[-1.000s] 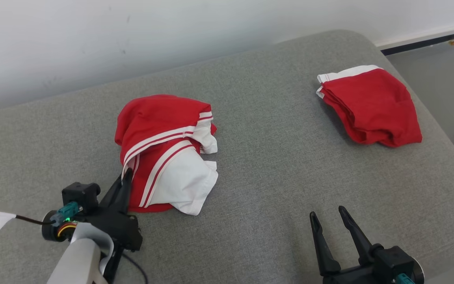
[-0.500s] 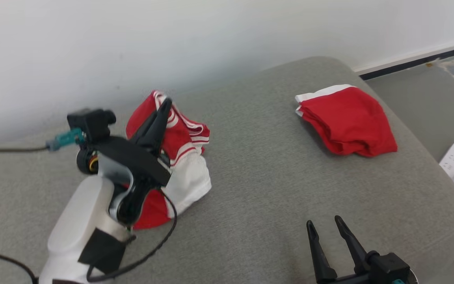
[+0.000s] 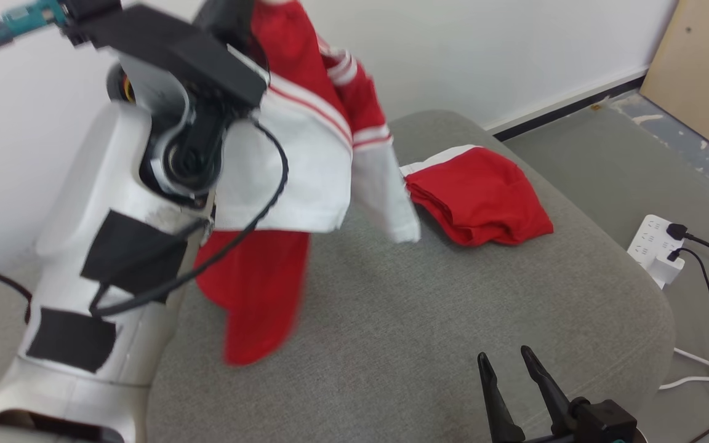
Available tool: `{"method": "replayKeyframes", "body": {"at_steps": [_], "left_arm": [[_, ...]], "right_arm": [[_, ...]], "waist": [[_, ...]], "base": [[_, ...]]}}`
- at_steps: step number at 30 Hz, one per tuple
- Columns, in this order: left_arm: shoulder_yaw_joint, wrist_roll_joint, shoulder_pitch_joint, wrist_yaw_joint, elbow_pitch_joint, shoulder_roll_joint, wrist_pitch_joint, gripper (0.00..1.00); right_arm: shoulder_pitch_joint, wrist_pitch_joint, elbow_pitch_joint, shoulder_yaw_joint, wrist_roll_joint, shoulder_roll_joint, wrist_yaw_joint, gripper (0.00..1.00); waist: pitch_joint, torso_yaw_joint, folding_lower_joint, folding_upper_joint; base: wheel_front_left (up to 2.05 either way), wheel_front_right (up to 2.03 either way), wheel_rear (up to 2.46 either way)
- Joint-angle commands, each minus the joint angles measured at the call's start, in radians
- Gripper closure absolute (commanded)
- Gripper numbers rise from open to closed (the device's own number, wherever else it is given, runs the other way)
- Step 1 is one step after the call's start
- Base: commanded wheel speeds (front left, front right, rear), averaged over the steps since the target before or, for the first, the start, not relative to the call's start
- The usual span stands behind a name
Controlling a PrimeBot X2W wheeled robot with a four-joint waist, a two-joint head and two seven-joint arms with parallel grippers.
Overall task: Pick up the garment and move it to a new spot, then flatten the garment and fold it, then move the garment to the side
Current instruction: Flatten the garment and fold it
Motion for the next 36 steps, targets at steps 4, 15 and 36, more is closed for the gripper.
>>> {"method": "replayKeyframes", "body": {"at_steps": [4, 15, 36], "left_arm": [[-0.026, -0.087, -0.116, 0.061, 0.050, 0.000, -0.078, 1.00], [-0.029, -0.177, 0.079, 0.108, 0.207, 0.027, -0.108, 1.00], [0.231, -0.328, 0.611, 0.022, 0.270, 0.267, -0.273, 1.00]], "right_arm": [[-0.006, -0.001, 0.004, -0.002, 0.007, -0.015, 0.000, 0.00], [0.012, -0.001, -0.002, -0.017, 0.004, 0.003, 0.000, 0.00], [0.047, -0.001, 0.000, -0.030, -0.007, 0.009, 0.000, 0.00]], "waist": [[-0.030, -0.011, 0.0001, 0.0000], [-0.023, 0.064, 0.0001, 0.0000], [0.000, 0.209, 0.0001, 0.0000]], "base": [[0.00, 0.00, 0.00], [0.00, 0.00, 0.00], [0.00, 0.00, 0.00]]}}
